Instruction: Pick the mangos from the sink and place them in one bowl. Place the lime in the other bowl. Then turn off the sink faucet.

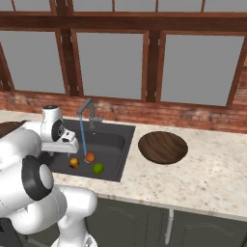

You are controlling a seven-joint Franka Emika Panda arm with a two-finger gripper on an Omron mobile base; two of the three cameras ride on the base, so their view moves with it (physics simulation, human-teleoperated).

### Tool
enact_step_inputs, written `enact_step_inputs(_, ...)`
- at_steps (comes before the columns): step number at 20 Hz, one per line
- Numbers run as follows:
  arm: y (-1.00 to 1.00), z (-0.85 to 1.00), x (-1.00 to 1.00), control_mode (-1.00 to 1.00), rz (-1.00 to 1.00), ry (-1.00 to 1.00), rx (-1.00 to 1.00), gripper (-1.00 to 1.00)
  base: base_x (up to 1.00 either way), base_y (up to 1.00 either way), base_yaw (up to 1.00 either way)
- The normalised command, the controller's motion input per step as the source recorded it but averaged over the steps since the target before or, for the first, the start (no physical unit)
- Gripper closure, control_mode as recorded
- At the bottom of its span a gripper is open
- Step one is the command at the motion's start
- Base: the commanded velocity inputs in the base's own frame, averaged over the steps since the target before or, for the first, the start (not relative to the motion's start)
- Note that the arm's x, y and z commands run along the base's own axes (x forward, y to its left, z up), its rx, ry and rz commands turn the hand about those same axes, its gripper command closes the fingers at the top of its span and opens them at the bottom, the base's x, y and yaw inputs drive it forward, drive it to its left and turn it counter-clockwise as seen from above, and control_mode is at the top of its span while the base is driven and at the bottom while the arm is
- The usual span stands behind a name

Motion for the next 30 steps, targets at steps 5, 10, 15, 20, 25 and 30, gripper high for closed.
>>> enact_step_inputs(5,0.00,-0.18,0.13,-1.00,0.00,0.03,0.00,-1.00,0.00,0.00,0.00)
enact_step_inputs(10,0.00,-0.14,0.15,-1.00,0.00,0.02,0.00,-1.00,0.00,0.00,0.00)
enact_step_inputs(15,0.02,-0.12,0.09,-1.00,0.04,0.01,-0.02,-1.00,0.00,0.00,0.00)
enact_step_inputs(20,0.03,-0.17,0.07,-1.00,0.05,0.00,-0.03,-1.00,0.00,0.00,0.00)
enact_step_inputs(25,0.00,-0.19,0.13,-1.00,0.06,0.00,-0.03,-1.00,0.00,0.00,0.00)
enact_step_inputs(30,0.02,-0.18,0.10,-1.00,0.05,0.00,-0.03,-1.00,0.00,0.00,0.00)
